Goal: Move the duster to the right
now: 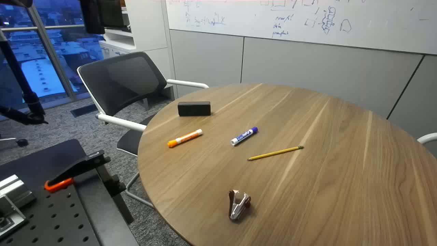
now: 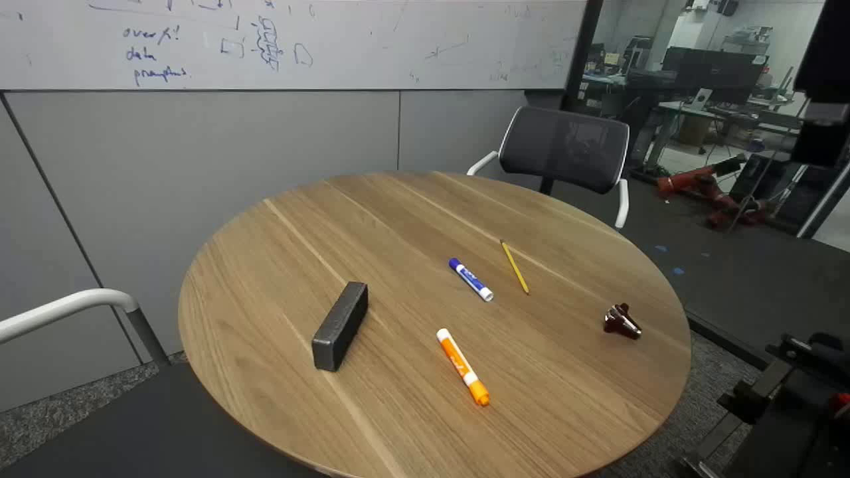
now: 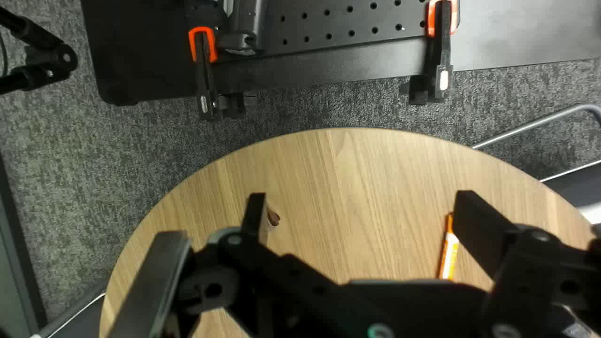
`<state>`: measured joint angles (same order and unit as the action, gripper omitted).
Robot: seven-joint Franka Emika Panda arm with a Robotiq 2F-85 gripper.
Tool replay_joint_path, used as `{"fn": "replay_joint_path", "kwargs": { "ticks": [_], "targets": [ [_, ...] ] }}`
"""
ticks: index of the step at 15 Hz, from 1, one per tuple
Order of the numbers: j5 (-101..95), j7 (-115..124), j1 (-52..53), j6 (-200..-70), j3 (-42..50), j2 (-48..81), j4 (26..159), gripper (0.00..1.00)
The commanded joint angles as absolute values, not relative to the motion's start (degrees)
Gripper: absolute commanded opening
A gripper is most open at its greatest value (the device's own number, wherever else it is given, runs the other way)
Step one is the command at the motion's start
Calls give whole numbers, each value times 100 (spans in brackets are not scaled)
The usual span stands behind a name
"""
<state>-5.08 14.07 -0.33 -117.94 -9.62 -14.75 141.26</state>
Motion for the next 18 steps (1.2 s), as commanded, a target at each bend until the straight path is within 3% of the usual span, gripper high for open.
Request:
{"fn": "replay_joint_path", "kwargs": {
  "ticks": [1, 8, 18],
  "targets": [
    [-539, 1431, 87, -11784, -844, -1470, 14117, 100],
    [-519, 1488, 77, -11781, -842, -1333, 14011, 100],
    [-349, 3520, 649, -12627, -979, 1097, 12185, 100]
  ]
}}
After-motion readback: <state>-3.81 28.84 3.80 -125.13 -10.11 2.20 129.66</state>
